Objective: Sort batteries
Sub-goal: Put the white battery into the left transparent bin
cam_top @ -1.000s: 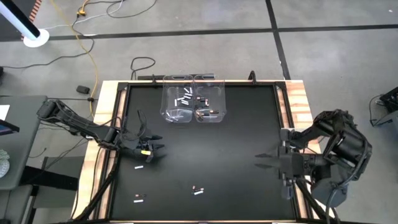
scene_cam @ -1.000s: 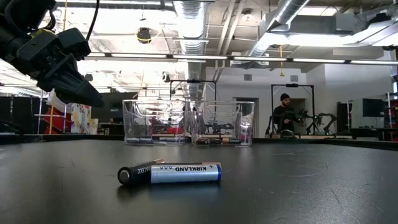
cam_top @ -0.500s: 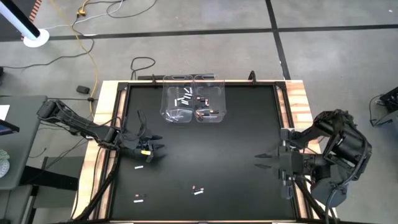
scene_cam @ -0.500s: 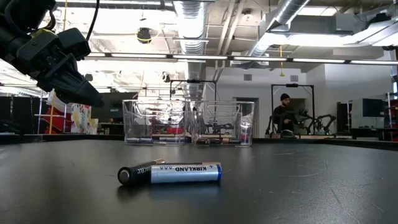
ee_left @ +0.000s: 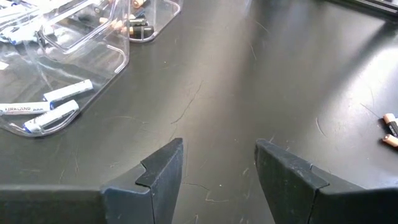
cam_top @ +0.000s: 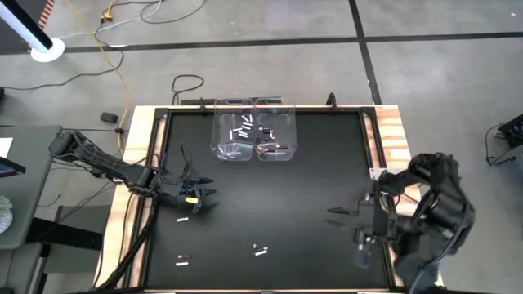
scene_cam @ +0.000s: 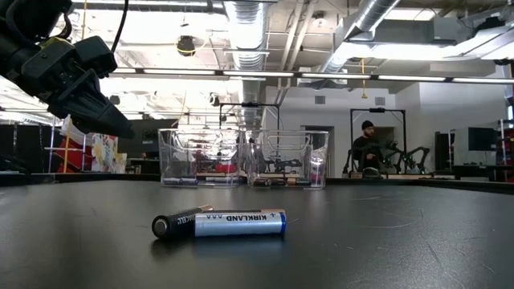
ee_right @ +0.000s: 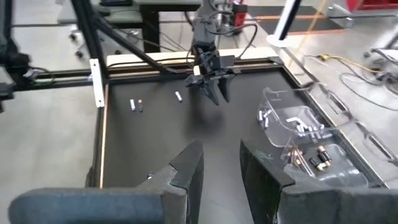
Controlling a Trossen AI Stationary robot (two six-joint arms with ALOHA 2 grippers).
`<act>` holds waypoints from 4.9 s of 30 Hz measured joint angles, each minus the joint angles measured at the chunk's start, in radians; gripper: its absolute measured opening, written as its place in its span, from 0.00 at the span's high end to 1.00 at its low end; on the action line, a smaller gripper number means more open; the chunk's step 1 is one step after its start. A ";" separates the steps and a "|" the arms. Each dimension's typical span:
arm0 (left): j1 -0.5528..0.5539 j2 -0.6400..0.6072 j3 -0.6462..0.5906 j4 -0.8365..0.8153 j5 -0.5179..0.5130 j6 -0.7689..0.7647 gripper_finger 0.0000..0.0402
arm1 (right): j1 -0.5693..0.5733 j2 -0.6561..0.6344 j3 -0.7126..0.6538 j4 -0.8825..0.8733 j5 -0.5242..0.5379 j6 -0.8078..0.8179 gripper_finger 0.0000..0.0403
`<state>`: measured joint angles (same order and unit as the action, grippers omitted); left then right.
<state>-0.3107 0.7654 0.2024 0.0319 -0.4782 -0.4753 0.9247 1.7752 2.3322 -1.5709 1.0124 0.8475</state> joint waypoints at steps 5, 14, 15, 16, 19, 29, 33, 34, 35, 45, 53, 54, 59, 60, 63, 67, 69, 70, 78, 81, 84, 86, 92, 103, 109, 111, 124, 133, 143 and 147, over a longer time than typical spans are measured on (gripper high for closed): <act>0.000 0.000 0.000 0.000 0.000 0.000 0.52 | -0.053 0.089 0.000 0.000 0.003 0.177 0.70; 0.000 0.000 0.000 0.001 0.000 0.000 0.52 | -0.179 0.228 -0.001 0.000 -0.152 0.360 0.70; 0.000 0.000 0.000 0.002 0.000 0.000 0.52 | -0.191 0.229 -0.004 0.001 -0.164 0.359 0.70; 0.000 0.000 0.000 0.002 0.000 0.000 0.52 | -0.201 0.227 -0.018 0.003 -0.174 0.357 0.70; 0.000 0.000 0.000 0.003 0.000 -0.001 0.52 | -0.225 0.177 -0.127 0.002 -0.192 0.385 0.70; 0.000 0.000 0.000 0.012 0.002 -0.096 0.52 | -0.190 -0.269 -0.894 0.389 -0.230 0.598 0.70; 0.000 0.000 0.013 0.021 0.019 -0.101 0.52 | -0.188 -0.475 -1.238 0.809 -0.277 0.491 0.70; -0.002 0.000 0.029 0.005 0.021 -0.080 0.52 | -0.196 -0.515 -1.316 0.906 -0.300 0.465 0.70; -0.004 0.001 0.055 -0.021 0.021 -0.048 0.52 | -0.208 -0.548 -1.388 0.998 -0.318 0.443 0.70; -0.045 0.143 0.596 -0.772 -0.051 -0.008 0.52 | -0.342 -0.648 -1.756 1.363 -0.507 0.393 0.70; -0.186 0.401 0.867 -1.333 0.054 -0.363 0.52 | -0.399 -0.642 -1.785 1.395 -0.600 0.239 0.70; -0.226 0.414 0.863 -1.336 0.069 -0.391 0.52 | -0.405 -0.642 -1.785 1.395 -0.600 0.221 0.70; -0.451 0.419 0.803 -1.289 0.071 -0.649 0.52 | -0.411 -0.642 -1.785 1.391 -0.600 0.140 0.70; -0.495 0.419 0.790 -1.284 0.059 -0.707 0.52 | -0.411 -0.642 -1.785 1.391 -0.600 0.131 0.70; -0.600 0.420 0.740 -1.242 0.054 -0.831 0.53 | -0.411 -0.641 -1.785 1.389 -0.601 0.111 0.70; -0.657 0.432 0.663 -1.148 0.061 -0.872 0.60 | -0.412 -0.641 -1.786 1.382 -0.601 0.100 0.70; -0.661 0.437 0.623 -1.108 0.080 -0.872 0.63 | -0.417 -0.641 -1.786 1.382 -0.601 0.096 0.70; -0.661 0.441 0.603 -1.091 0.087 -0.873 0.64 | -0.418 -0.641 -1.786 1.383 -0.601 0.097 0.70; -0.661 0.445 0.456 -0.984 0.204 -0.872 0.67 | -0.423 -0.641 -1.786 1.385 -0.601 0.171 0.70; -0.658 0.445 0.419 -0.944 0.211 -0.869 0.67 | -0.423 -0.641 -1.786 1.393 -0.600 0.173 0.70; -0.652 0.445 0.385 -0.891 0.211 -0.842 0.67 | -0.430 -0.641 -1.786 1.395 -0.599 0.188 0.70; -0.646 0.445 0.367 -0.861 0.210 -0.816 0.67 | -0.434 -0.641 -1.786 1.394 -0.598 0.199 0.70; -0.612 0.445 0.302 -0.761 0.207 -0.754 0.67 | -0.450 -0.641 -1.786 1.394 -0.596 0.200 0.70; -0.578 0.441 0.246 -0.697 0.247 -0.662 0.80 | -0.456 -0.641 -1.786 1.397 -0.594 0.202 0.70; -0.578 0.442 0.245 -0.695 0.254 -0.658 0.95 | -0.456 -0.641 -1.786 1.396 -0.593 0.199 0.70; -0.578 0.442 0.245 -0.696 0.254 -0.666 0.95 | -0.456 -0.641 -1.786 1.393 -0.593 0.195 0.70; -0.577 0.447 0.291 -0.716 0.255 -0.737 0.94 | -0.456 -0.641 -1.786 1.392 -0.592 0.172 0.70; -0.570 0.448 0.374 -0.757 0.236 -0.835 0.93 | -0.455 -0.641 -1.786 1.392 -0.593 0.172 0.70; -0.431 0.447 0.507 -0.762 0.170 -0.880 0.93 | -0.433 -0.641 -1.786 1.391 -0.593 0.110 0.70; -0.304 0.446 0.587 -0.795 0.168 -0.769 0.93 | -0.434 -0.641 -1.786 1.391 -0.593 0.108 0.70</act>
<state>-0.6146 1.2115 0.7898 -0.7632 -0.3097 -1.2446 0.4911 1.1339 0.5461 -0.1795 0.4194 0.9558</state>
